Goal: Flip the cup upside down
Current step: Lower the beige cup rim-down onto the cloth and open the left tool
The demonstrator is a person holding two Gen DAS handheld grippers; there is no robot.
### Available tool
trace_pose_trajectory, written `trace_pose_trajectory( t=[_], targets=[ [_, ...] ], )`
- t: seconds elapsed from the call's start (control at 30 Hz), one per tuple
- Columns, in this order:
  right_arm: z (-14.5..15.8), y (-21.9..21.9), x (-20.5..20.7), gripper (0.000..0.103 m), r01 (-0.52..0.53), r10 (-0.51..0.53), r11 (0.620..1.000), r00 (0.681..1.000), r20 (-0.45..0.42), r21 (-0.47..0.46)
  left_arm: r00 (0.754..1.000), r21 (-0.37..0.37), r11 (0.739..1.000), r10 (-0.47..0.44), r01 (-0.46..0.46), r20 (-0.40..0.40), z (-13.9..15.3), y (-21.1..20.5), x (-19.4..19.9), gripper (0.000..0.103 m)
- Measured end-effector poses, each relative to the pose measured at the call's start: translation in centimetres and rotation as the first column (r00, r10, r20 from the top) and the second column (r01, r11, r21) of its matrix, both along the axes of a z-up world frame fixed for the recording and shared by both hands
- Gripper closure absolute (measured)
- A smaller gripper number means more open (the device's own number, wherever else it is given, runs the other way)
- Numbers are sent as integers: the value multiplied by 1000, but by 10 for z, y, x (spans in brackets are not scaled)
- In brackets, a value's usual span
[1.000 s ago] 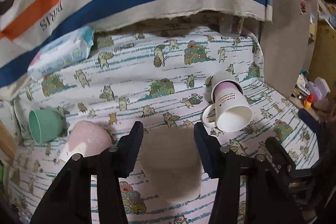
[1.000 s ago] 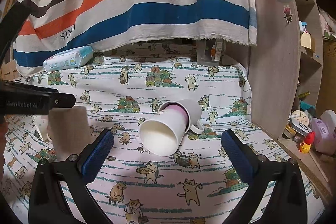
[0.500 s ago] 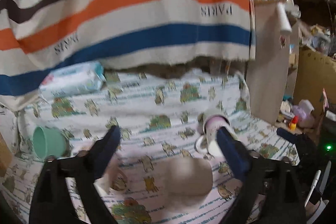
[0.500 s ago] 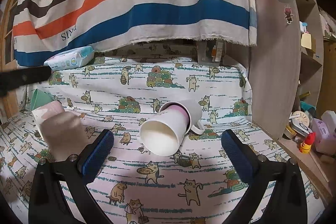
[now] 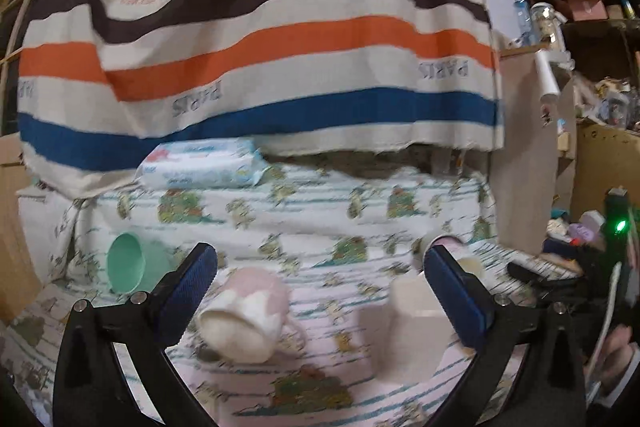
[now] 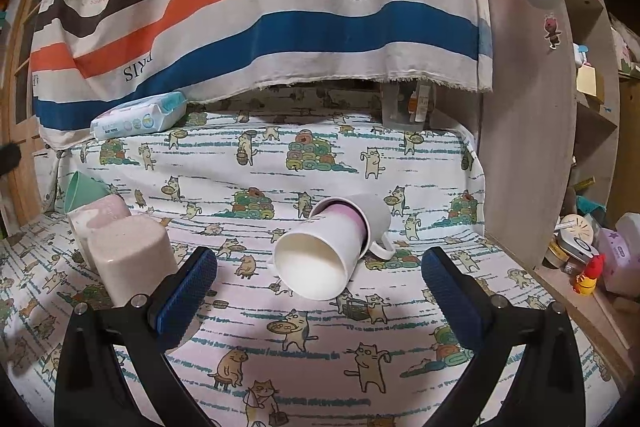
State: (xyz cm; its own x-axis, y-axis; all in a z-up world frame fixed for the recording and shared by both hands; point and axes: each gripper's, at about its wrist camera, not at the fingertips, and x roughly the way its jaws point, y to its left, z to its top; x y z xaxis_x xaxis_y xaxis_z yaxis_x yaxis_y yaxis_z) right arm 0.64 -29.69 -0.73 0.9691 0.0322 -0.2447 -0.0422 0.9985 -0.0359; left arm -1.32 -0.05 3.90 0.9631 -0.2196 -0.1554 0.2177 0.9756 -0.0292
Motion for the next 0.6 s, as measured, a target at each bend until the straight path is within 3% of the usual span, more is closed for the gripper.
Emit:
trace_pose_trajectory(
  t=[0.17,0.5,0.6],
  targets=[
    [0,0,0,0,0,0,1000,1000,0,0,998,-9,999,34,-34,-51,-18,11,9,0],
    [0,0,1,0,-1,1,1000,1000,0,0,998,26,998,52,-51,-32,-32,5,12,0],
    [0,0,1,0,-1,1,1000,1000,0,0,992,47,999,29,-23,-126,-38,-3,26,0]
  ],
)
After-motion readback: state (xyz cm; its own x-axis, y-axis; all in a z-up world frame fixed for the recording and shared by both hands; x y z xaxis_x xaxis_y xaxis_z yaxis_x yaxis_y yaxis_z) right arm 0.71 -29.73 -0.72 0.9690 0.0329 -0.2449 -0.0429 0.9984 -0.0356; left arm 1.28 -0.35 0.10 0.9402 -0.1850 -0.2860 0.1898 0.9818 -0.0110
